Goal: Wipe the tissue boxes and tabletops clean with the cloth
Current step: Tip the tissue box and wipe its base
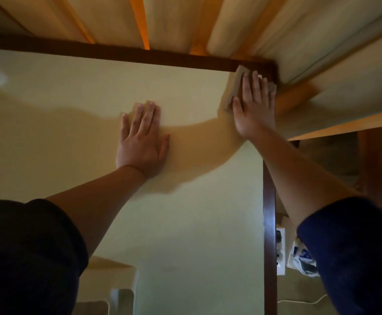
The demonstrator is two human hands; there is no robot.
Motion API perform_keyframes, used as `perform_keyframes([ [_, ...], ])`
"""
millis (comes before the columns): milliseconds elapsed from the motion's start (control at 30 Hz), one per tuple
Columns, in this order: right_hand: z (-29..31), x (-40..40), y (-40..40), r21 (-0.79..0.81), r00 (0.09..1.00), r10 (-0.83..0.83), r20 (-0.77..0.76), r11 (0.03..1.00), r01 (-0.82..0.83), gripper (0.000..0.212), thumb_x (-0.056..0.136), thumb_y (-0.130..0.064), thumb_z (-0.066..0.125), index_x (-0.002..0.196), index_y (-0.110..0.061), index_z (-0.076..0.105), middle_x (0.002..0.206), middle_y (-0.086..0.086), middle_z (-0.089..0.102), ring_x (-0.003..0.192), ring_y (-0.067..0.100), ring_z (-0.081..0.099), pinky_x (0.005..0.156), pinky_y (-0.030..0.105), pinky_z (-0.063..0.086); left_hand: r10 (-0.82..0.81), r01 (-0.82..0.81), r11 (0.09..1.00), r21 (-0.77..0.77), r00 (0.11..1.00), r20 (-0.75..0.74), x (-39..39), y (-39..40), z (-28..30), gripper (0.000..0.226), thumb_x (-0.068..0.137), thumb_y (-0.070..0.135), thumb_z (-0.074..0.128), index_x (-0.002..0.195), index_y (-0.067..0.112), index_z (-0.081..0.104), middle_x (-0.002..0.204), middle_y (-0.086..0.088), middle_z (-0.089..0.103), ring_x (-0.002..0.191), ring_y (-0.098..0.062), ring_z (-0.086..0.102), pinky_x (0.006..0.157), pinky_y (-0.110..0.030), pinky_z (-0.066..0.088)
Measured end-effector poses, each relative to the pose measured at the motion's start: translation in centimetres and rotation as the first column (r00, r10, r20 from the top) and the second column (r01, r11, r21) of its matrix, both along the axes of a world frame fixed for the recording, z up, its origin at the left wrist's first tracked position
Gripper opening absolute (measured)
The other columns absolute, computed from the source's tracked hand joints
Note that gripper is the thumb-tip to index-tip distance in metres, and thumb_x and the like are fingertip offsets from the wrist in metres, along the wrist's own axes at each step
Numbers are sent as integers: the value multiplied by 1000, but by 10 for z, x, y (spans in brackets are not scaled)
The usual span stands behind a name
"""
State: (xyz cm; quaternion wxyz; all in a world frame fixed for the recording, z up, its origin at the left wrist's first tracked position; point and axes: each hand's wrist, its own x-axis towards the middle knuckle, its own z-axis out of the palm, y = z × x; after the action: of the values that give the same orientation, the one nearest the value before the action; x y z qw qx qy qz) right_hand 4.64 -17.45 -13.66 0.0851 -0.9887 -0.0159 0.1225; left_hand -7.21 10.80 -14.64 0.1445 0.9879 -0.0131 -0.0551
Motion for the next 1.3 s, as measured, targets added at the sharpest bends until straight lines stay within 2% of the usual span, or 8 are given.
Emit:
perform_keyframes([
  [267,3,-139,-14,-18,999,-35,-23,999,35,70,108,-50,18,170,-23,-1,178,1,-4,164,26,-6,132,51,4,-8,8,1000,24,1000,5,-2,-1,-1,71,106,49,24,166,12,14,174,-5,13,161,-26,4,129,-53,1],
  [367,1,-157,-9,-43,995,-87,-46,995,85,70,108,-51,16,169,-23,-5,178,1,-7,163,25,-8,132,52,3,-10,10,999,34,1000,1,-2,-2,-1,71,106,51,21,166,12,12,174,-5,11,161,-27,2,129,-54,2],
  [567,-5,-114,39,-14,995,-93,-20,996,93,70,110,-53,17,168,-26,-12,177,-1,-14,163,25,-14,131,53,-3,-10,10,1000,28,1000,3,-2,-2,-2,71,106,49,21,166,11,12,174,-6,11,161,-27,3,129,-55,2],
  [767,-2,-38,111,27,995,104,2,994,-104,72,109,-56,19,169,-24,-3,177,2,-8,163,28,-10,131,52,-5,-3,3,1000,22,1000,4,-1,-1,-5,71,106,50,24,166,13,15,173,-6,13,161,-27,4,129,-53,1],
  [933,1,11,165,-25,961,275,-1,961,-275,70,108,-56,15,169,-26,-3,177,-1,-9,163,25,-9,131,51,-4,1,-1,1000,24,1000,4,-2,-1,-3,69,106,48,21,167,19,5,175,1,6,161,-23,-1,129,-53,2],
  [1067,0,20,143,-3,943,332,7,943,-332,69,109,-57,14,169,-29,-3,177,-4,-7,163,22,-8,131,47,-4,7,-8,1000,9,1000,12,-2,-1,-5,70,104,49,21,167,18,11,174,0,11,161,-23,4,129,-52,4],
  [1167,0,25,104,14,973,232,17,973,-232,68,109,-57,14,169,-30,-2,177,-5,-7,163,22,-8,131,46,-5,22,-22,1000,-15,1000,17,0,-1,-6,70,104,49,24,166,16,19,173,-2,16,161,-24,7,129,-51,3],
  [1300,2,29,33,1,993,121,15,993,-121,68,110,-56,16,169,-30,-3,178,-4,-6,163,23,-6,132,48,-4,23,-22,1000,-11,1000,14,0,-2,-5,69,105,49,25,166,17,17,173,-1,14,161,-23,5,129,-51,3],
])
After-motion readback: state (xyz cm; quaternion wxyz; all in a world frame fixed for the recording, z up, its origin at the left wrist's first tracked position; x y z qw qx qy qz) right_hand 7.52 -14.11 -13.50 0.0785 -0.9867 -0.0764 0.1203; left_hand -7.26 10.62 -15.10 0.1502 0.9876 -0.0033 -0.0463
